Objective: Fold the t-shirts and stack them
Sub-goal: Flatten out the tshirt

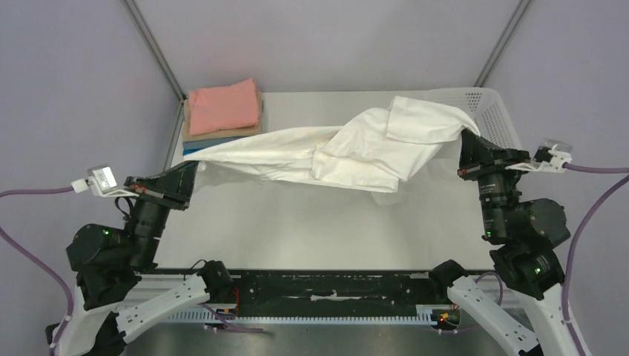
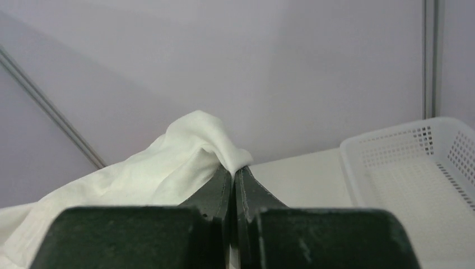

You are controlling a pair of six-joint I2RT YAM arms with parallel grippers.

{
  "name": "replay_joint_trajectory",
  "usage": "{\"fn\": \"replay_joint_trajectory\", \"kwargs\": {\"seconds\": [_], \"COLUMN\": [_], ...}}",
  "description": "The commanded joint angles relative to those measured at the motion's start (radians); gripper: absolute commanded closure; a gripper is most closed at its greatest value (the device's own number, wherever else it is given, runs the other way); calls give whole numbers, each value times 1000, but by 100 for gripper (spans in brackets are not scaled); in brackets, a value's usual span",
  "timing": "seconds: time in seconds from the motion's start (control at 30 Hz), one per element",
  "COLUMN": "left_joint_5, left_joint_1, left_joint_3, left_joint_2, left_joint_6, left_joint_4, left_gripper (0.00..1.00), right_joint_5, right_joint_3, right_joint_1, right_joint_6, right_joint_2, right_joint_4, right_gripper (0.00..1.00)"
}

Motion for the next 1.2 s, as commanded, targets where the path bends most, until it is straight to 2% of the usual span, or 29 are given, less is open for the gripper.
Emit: {"fn": "replay_joint_trajectory", "kwargs": {"seconds": [0.0, 0.17, 0.3, 0.4, 0.47, 0.53, 0.6, 0.63, 0.67, 0.7, 0.77, 0.83, 0.93, 1.0, 1.1, 1.13, 1.17], "left_joint_5": [90, 127, 62, -101, -304, -506, -562, -551, -478, -357, -23, 109, 200, 262, 308, 319, 334], "left_joint_1": [-2, -2, -2, -2, -2, -1, 29, 72, 161, 273, 512, 600, 648, 677, 699, 703, 703], "left_joint_3": [56, 99, 140, 151, 140, 91, 58, 62, 83, 95, 75, 36, 51, 129, 322, 402, 464], "left_joint_2": [-53, -57, 9, 108, 201, 303, 424, 471, 522, 565, 669, 810, 1046, 1231, 1452, 1515, 1557], "left_joint_6": [88, 95, 114, 156, 203, 333, 414, 380, 258, 140, 2, -19, -40, -51, -51, -53, -53], "left_joint_4": [11, 3, -2, 22, 79, 230, 328, 313, 212, 106, 52, 99, 162, 153, 71, 22, -18], "left_gripper": [98, 98, 98, 98, 98, 98, 98, 98, 98, 98, 98, 98, 92, 79, 46, 38, 34], "right_joint_5": [-93, -148, -158, -115, -66, -25, 18, 43, 62, 66, -10, -165, -314, -346, -306, -277, -257], "right_joint_3": [96, 159, 180, 169, 137, 78, 15, -20, -53, -92, -173, -275, -394, -415, -357, -328, -302], "right_joint_1": [-1, -1, -1, -1, 0, -1, -1, -1, -4, -17, -74, -164, -263, -297, -323, -323, -324], "right_joint_6": [-84, -88, -80, -63, -46, -30, -20, -4, 7, 23, 40, 75, 94, 92, 59, 43, 30], "right_joint_2": [-20, -10, 28, 75, 118, 166, 236, 270, 313, 352, 432, 515, 637, 719, 824, 847, 859], "right_joint_4": [-4, -34, -72, -110, -131, -131, -129, -129, -128, -124, -87, -3, 134, 191, 194, 187, 166], "right_gripper": [100, 100, 100, 100, 100, 100, 100, 100, 100, 100, 100, 99, 92, 89, 80, 68, 46]}}
